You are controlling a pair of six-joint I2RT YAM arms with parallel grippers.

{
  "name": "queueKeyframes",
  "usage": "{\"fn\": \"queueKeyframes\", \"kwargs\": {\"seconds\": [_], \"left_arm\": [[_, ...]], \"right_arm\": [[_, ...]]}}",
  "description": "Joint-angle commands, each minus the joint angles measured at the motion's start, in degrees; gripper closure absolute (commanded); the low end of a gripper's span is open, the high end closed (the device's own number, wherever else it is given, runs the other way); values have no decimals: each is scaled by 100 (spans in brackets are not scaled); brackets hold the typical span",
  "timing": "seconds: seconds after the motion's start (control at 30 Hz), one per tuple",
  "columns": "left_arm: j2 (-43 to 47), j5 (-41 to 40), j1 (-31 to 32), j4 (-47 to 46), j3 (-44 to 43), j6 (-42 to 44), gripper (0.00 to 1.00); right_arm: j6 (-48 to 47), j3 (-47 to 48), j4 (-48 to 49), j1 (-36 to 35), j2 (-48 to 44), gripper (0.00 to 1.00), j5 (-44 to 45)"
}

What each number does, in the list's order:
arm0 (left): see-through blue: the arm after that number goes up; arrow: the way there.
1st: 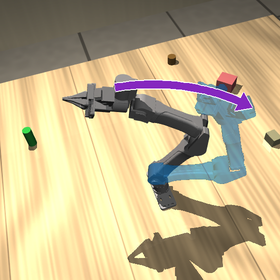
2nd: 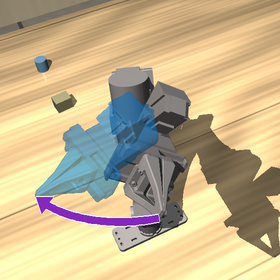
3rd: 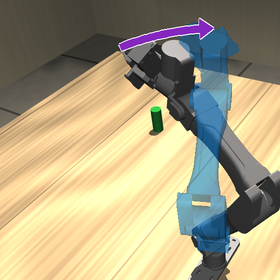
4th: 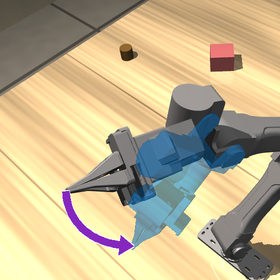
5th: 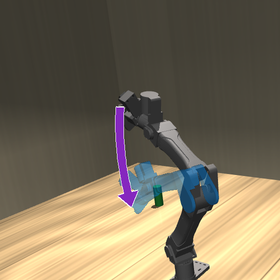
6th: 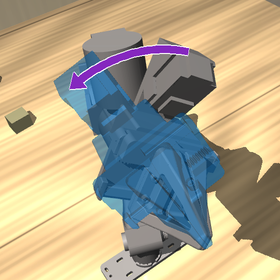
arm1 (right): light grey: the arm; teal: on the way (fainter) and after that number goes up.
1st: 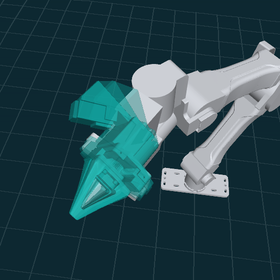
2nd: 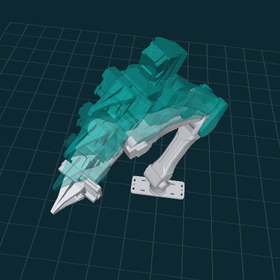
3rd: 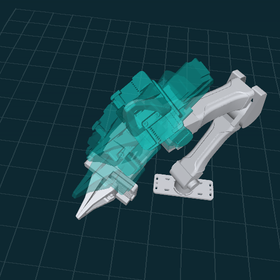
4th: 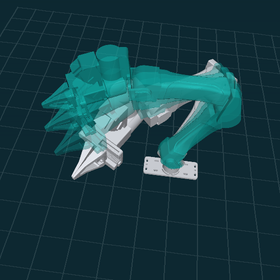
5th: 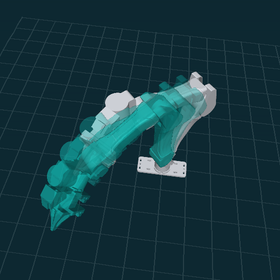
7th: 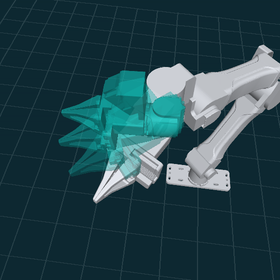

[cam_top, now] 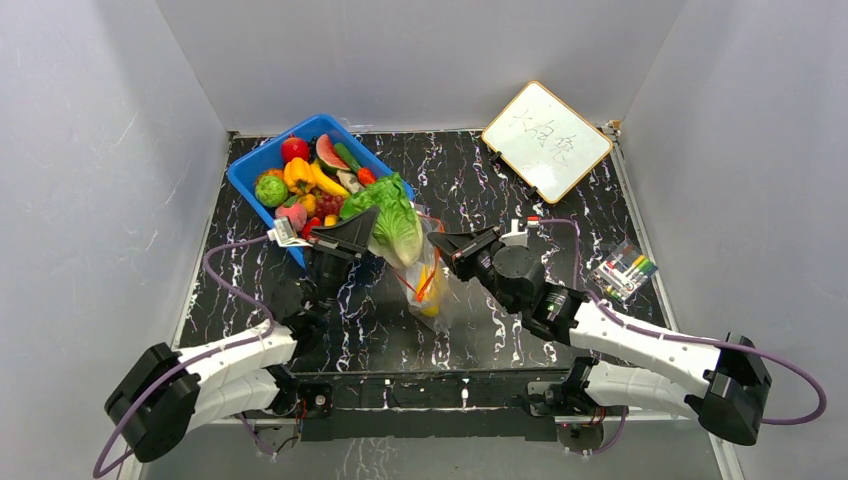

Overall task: Place the food in the zip-top bag and seal the zipper
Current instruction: Place the fake vegetable in the zipper food storage bag.

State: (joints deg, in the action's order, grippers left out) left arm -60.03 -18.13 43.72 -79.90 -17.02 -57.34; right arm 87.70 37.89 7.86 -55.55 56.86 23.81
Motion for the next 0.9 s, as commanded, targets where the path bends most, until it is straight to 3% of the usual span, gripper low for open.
{"fn": "queueKeyframes", "kwargs": {"seconds": [0.0,0.07,0.27,0.37,0.43,0.53,0.87], "left_arm": [[668,-300,22,-270,-375,-211,100],[699,-344,22,-260,-429,-290,100],[421,-405,24,-1045,-45,-439,100],[352,-89,21,-1414,131,107,100],[258,81,18,-1418,208,126,100],[-187,211,21,-2189,357,-81,100],[258,-127,28,-2117,498,-287,100]], "right_arm": [[658,136,879,-30,-9,100,-22],[807,5,1452,-34,31,100,-64],[884,297,1489,-34,281,100,-186],[1098,163,1854,-34,370,100,-260],[1269,107,2265,-30,486,100,-378],[1336,269,2418,-34,727,100,-549],[1219,109,2993,-28,894,100,-249]]}}
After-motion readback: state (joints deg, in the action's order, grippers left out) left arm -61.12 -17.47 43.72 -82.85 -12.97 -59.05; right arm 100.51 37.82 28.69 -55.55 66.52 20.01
